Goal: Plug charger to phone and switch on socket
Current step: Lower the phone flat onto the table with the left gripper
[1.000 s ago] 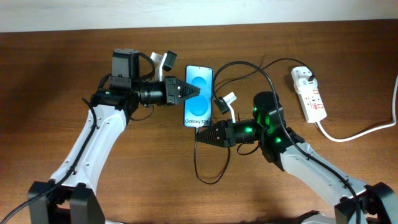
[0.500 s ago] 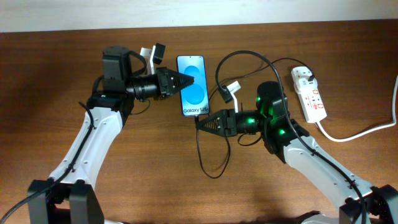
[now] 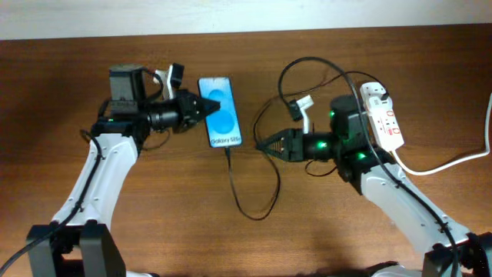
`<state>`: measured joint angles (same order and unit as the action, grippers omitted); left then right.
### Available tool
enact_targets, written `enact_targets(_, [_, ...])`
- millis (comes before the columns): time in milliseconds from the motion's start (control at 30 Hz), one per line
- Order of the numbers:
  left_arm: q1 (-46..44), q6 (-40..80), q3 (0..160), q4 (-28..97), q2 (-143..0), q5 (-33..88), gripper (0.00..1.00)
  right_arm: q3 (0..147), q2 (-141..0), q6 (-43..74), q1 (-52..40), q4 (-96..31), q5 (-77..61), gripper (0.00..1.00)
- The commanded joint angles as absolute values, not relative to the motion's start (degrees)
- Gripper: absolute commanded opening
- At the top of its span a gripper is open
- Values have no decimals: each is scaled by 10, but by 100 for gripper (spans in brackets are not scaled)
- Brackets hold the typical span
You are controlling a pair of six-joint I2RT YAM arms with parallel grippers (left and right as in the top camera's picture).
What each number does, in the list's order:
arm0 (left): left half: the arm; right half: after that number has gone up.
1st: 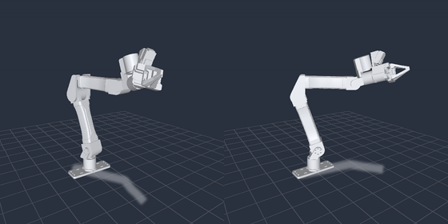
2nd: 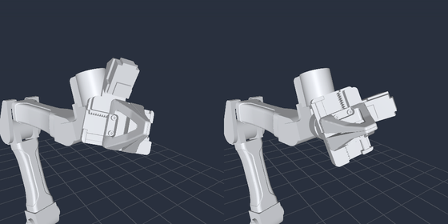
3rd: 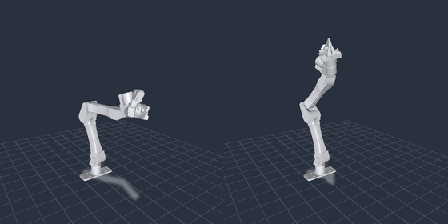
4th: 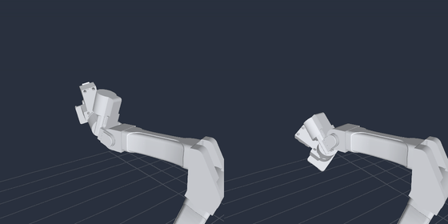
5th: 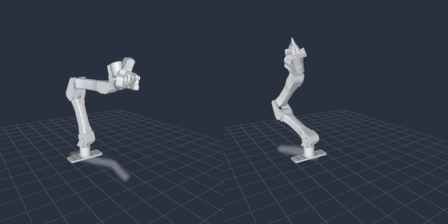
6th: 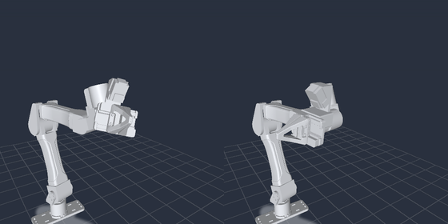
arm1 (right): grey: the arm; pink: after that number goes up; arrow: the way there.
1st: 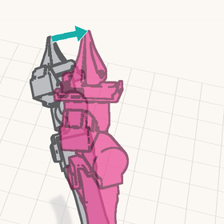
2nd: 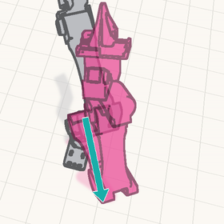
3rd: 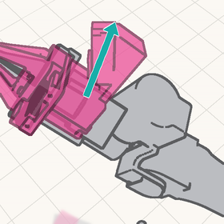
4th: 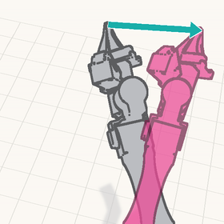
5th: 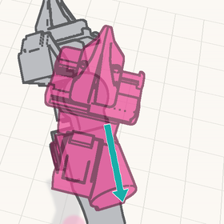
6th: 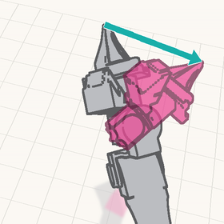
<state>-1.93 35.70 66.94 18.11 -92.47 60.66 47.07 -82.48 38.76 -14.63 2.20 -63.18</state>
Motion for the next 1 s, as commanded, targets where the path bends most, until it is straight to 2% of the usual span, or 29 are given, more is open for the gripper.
enact_targets(0, [-19,273,670,343,-923,440,0,479,-813,376,-113,6,-675,34])
enact_targets(167, [-59,205,670,366,-931,289,0,479,-813,268,-112,-138,-670,34])
enact_targets(300, [-105,161,670,321,-987,289,0,479,-813,238,-112,-205,-605,34])
enact_targets(467, [-108,138,670,293,-1068,291,0,479,-814,212,-112,-302,-477,35])
enact_targets(633, [-108,138,670,274,-1100,286,6,479,-814,212,-112,-356,-403,40])
enact_targets(733, [-108,138,670,275,-1100,286,9,478,-814,212,-112,-378,-398,39])
enact_targets(967, [-108,138,664,266,-1122,291,8,478,-814,197,-112,-423,-383,39])
